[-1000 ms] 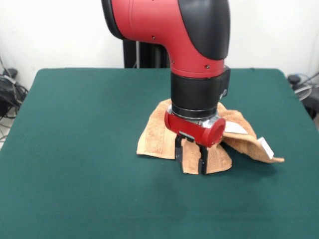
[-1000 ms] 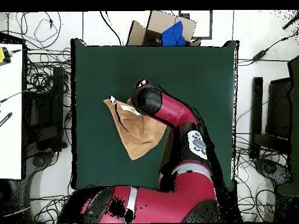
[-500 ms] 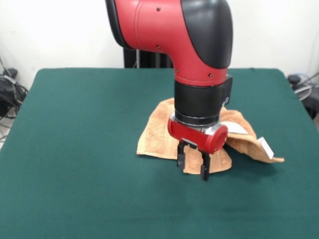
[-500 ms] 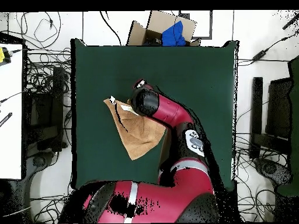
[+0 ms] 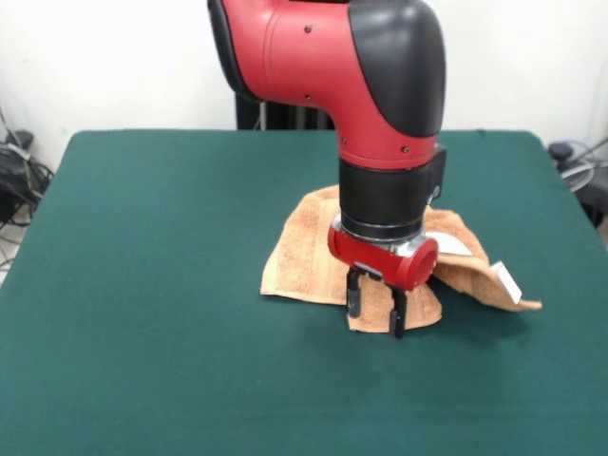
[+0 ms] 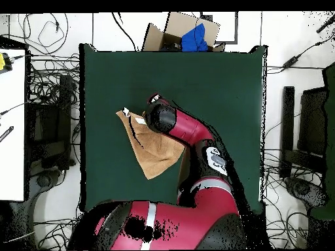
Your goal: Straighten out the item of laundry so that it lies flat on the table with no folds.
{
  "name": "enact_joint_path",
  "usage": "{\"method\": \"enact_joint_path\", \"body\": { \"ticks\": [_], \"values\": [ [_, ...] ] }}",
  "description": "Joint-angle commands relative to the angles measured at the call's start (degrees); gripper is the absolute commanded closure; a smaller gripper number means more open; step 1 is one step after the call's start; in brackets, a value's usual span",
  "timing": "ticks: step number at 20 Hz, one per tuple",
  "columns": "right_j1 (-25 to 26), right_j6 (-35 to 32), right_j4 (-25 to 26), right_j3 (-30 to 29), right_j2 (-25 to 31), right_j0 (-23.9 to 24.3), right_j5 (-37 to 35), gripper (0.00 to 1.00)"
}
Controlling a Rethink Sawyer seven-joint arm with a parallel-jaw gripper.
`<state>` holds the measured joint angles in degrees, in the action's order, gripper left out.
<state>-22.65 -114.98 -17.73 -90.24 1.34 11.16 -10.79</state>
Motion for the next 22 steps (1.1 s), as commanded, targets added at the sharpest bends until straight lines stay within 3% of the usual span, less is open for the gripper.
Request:
{"method": "enact_joint_path", "body": {
  "ticks": [1, 10, 22],
  "values": [
    [-1.5, -8.5, 0.4, -7.6, 6.7, 2.1, -0.4, 0.00],
    [-4.2, -7.8, 0.6, -10.6, 6.9, 2.8, -1.5, 0.00],
    [-3.2, -7.7, 0.5, -9.6, 6.2, 2.3, -1.1, 0.00]
  ]
}}
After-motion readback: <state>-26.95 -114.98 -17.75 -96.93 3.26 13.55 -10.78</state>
